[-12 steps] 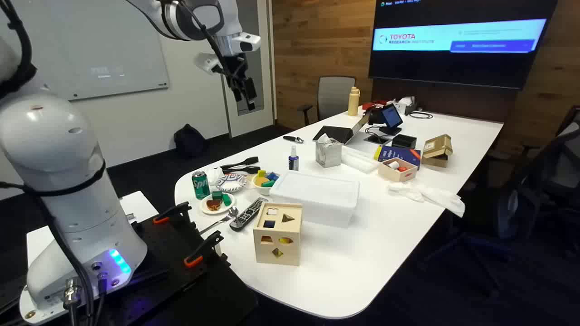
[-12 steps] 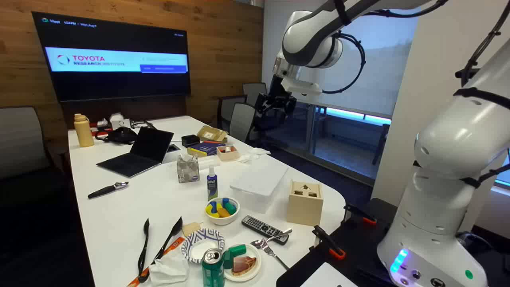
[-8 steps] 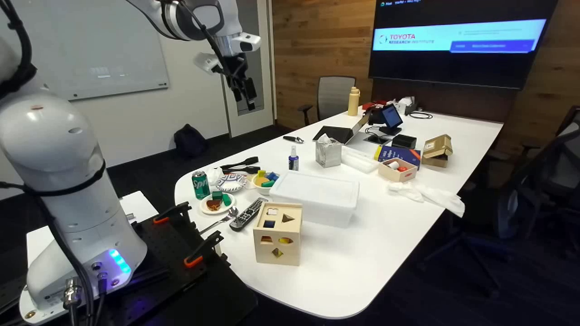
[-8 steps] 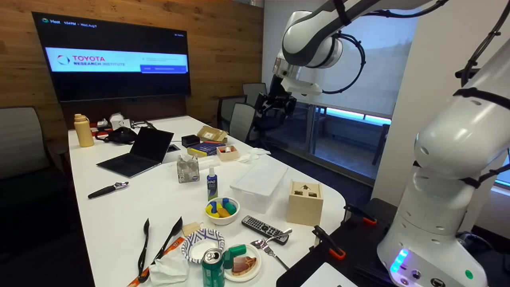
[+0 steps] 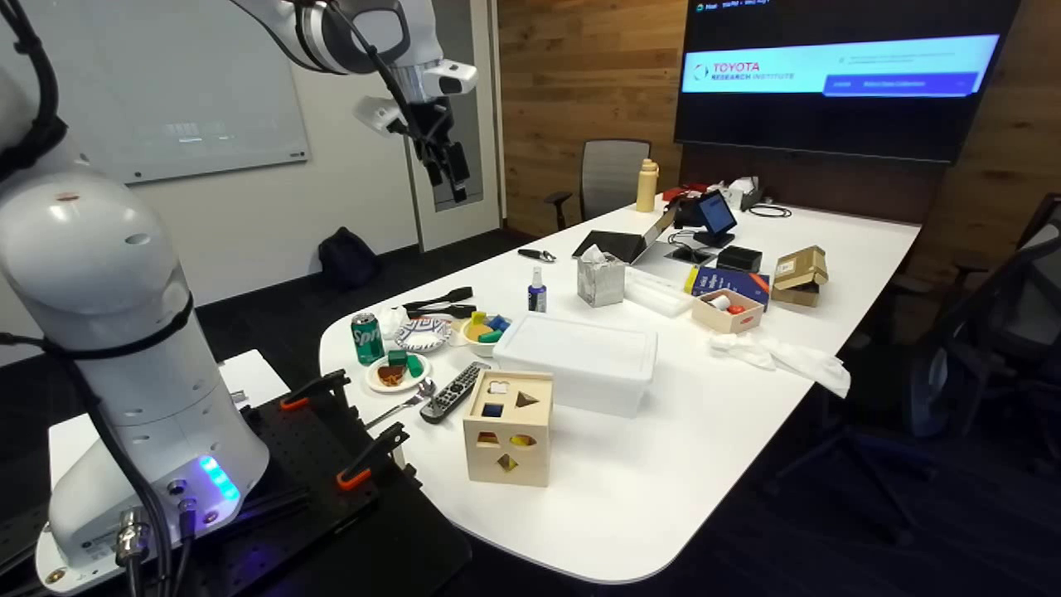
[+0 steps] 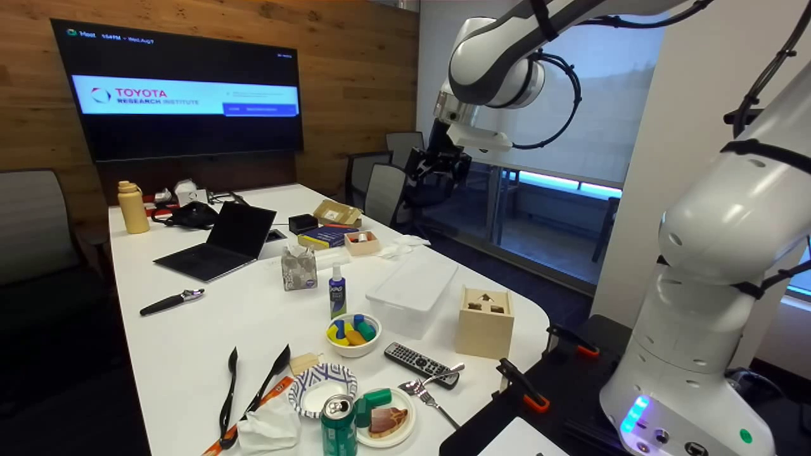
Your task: Move the remote on the table
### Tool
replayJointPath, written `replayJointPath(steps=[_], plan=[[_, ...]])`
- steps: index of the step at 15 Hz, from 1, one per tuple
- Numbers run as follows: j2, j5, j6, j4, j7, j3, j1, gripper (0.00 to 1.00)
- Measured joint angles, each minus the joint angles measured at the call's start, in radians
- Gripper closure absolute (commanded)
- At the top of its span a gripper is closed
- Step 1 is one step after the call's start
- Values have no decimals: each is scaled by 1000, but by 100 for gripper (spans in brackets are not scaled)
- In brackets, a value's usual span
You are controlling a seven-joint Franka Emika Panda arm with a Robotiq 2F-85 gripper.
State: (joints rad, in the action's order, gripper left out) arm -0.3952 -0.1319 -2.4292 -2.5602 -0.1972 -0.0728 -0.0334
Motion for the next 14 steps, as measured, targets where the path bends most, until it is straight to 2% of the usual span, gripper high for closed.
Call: replayJointPath(steps=[8,11,14], plan=[[1,2,3,0,7,1,0,0],[29,36,78,14,91,4,-3,0],[125,63,90,13,189,3,-10,0]])
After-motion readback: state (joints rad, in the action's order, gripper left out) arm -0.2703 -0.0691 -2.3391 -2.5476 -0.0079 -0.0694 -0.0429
